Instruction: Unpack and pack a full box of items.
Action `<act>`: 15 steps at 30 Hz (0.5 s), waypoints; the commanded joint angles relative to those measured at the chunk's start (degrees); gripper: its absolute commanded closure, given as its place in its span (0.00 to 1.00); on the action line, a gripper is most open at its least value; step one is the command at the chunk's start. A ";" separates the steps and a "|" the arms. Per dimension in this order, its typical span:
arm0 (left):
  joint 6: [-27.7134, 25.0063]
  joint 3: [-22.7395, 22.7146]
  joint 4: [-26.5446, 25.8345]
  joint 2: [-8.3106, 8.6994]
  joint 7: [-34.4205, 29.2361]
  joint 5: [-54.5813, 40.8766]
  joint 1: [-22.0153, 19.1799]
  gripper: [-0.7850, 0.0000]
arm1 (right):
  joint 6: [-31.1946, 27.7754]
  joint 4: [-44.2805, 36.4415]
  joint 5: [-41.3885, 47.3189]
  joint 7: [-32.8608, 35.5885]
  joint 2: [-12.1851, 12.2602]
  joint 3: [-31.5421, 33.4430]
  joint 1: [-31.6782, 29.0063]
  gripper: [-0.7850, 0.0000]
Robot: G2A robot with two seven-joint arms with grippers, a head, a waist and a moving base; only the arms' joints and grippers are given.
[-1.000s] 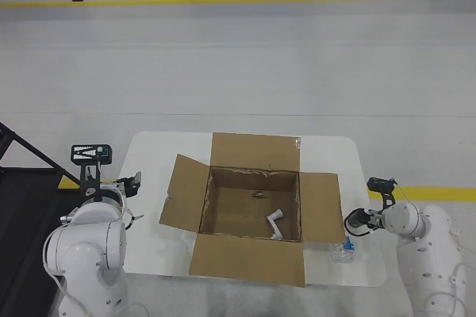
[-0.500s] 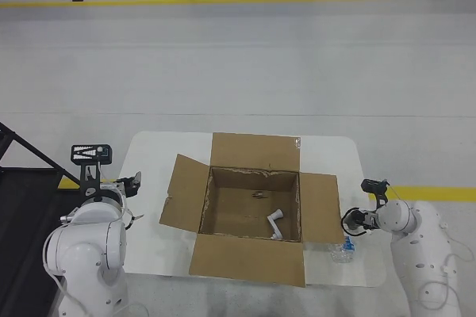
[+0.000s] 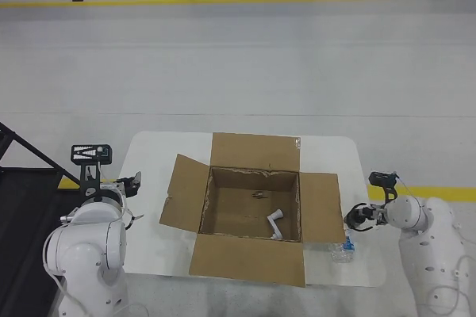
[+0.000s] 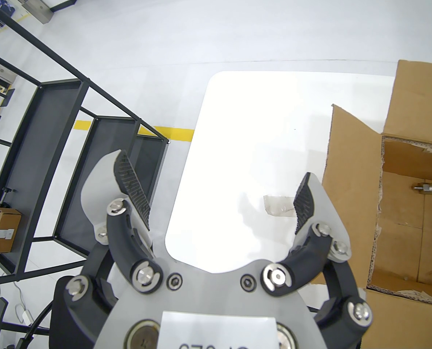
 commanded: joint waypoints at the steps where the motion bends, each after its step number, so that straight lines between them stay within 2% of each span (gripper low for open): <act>1: 0.00 0.00 0.00 0.00 0.00 0.00 0.00 0.00 | -0.35 -3.12 -0.12 1.23 0.25 0.68 -0.94 0.00; 9: 0.00 0.00 0.00 0.00 0.00 0.00 0.00 0.00 | 0.60 -16.65 0.98 3.70 0.99 4.12 -4.35 0.00; 14: 0.00 0.00 0.00 0.00 0.00 0.00 0.00 0.00 | 2.78 -27.40 4.63 4.01 1.11 6.33 -6.85 0.00; 15: 0.00 0.00 0.00 0.00 0.00 0.00 0.00 0.00 | 2.87 -30.08 5.70 4.01 1.11 6.51 -7.40 0.15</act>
